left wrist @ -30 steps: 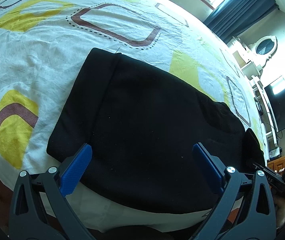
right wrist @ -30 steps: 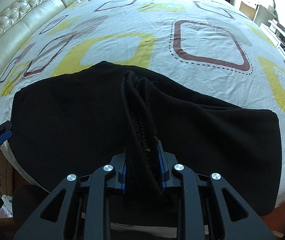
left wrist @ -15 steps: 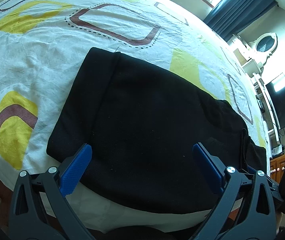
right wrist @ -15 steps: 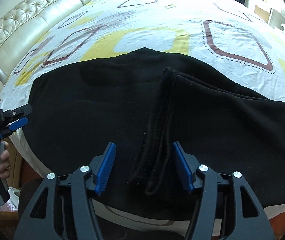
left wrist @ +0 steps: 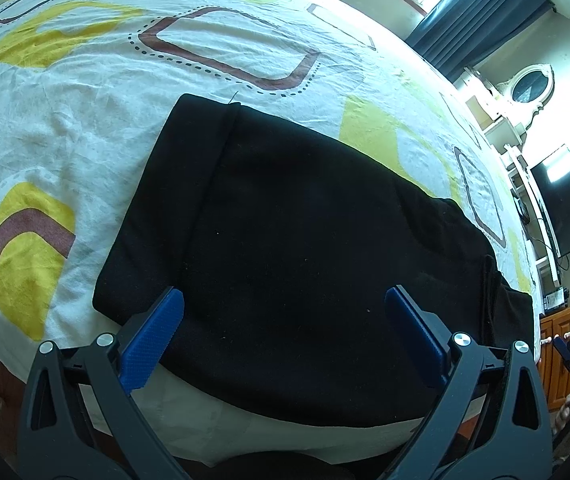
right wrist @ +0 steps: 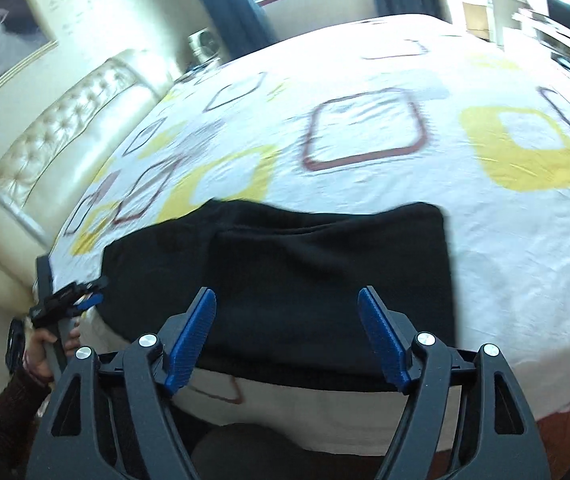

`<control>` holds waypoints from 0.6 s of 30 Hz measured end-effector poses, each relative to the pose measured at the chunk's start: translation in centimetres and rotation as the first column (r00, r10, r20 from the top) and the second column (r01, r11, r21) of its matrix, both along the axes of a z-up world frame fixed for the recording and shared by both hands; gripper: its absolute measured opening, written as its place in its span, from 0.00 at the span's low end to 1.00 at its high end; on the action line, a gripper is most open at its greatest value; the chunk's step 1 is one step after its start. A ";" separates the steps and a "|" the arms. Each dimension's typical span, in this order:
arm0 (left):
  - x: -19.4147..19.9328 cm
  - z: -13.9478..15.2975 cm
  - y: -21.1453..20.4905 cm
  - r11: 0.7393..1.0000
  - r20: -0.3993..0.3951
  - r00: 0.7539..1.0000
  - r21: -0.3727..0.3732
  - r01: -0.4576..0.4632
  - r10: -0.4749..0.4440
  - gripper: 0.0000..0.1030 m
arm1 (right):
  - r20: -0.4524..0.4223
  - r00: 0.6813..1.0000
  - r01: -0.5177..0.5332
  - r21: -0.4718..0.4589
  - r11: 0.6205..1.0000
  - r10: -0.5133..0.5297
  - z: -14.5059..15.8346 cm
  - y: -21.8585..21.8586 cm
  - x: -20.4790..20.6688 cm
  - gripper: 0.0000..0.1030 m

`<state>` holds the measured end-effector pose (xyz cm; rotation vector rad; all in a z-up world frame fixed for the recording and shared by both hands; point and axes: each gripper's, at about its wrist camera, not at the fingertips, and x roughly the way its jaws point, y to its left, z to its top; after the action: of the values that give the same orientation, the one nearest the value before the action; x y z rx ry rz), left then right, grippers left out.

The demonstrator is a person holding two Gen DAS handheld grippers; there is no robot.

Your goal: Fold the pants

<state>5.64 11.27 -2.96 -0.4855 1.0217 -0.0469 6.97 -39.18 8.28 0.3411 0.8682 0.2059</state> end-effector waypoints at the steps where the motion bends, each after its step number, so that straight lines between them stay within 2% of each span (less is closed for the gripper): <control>1: 0.0 0.0 0.0 1.000 0.000 1.000 -0.001 0.000 0.000 0.98 | -0.025 0.997 0.074 0.032 0.997 -0.073 -0.9 -2.7 -0.1 0.71; 3: 0.0 -0.1 0.1 1.000 0.000 1.000 -0.005 -0.004 0.004 0.98 | -0.102 0.981 0.178 0.145 0.973 -0.164 -3.8 -7.1 -0.6 0.71; 4: 0.1 -0.1 0.2 1.000 0.000 1.000 -0.008 -0.005 0.005 0.98 | -0.140 0.974 0.205 0.210 0.956 -0.178 -5.4 -8.6 -0.9 0.71; 8: 0.1 -0.2 0.2 1.000 0.001 1.000 -0.004 -0.003 0.003 0.98 | -0.208 0.970 0.213 0.485 0.848 -0.125 -10.8 -10.7 -1.5 0.71; 9: 0.0 -0.1 0.1 1.000 0.002 1.000 0.000 -0.001 0.001 0.98 | -0.219 0.970 0.203 0.510 0.836 -0.102 -11.6 -10.5 -1.4 0.70; 11: 0.1 -0.1 -0.1 1.000 0.002 1.000 0.013 0.004 -0.004 0.98 | -0.218 0.974 0.166 0.483 0.860 -0.066 -12.2 -9.8 -1.2 0.38; 12: 0.1 -0.1 -0.1 1.000 0.001 1.000 0.020 0.006 -0.006 0.98 | -0.234 0.970 0.161 0.444 0.881 -0.060 -12.5 -9.5 -1.1 0.34; 16: 0.0 -0.1 -0.5 0.999 0.000 1.000 0.031 0.009 -0.009 0.98 | -0.213 0.976 0.149 0.470 0.870 -0.053 -13.2 -9.6 -1.5 0.31; 18: 0.0 -0.1 -0.5 1.000 0.002 1.000 0.026 0.008 -0.008 0.98 | -0.207 0.978 0.127 0.478 0.869 -0.029 -12.8 -9.6 -1.4 0.40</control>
<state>5.63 10.78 -3.03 -0.4576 1.0214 -0.0410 5.59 -48.75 -4.49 0.8850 0.9873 0.3223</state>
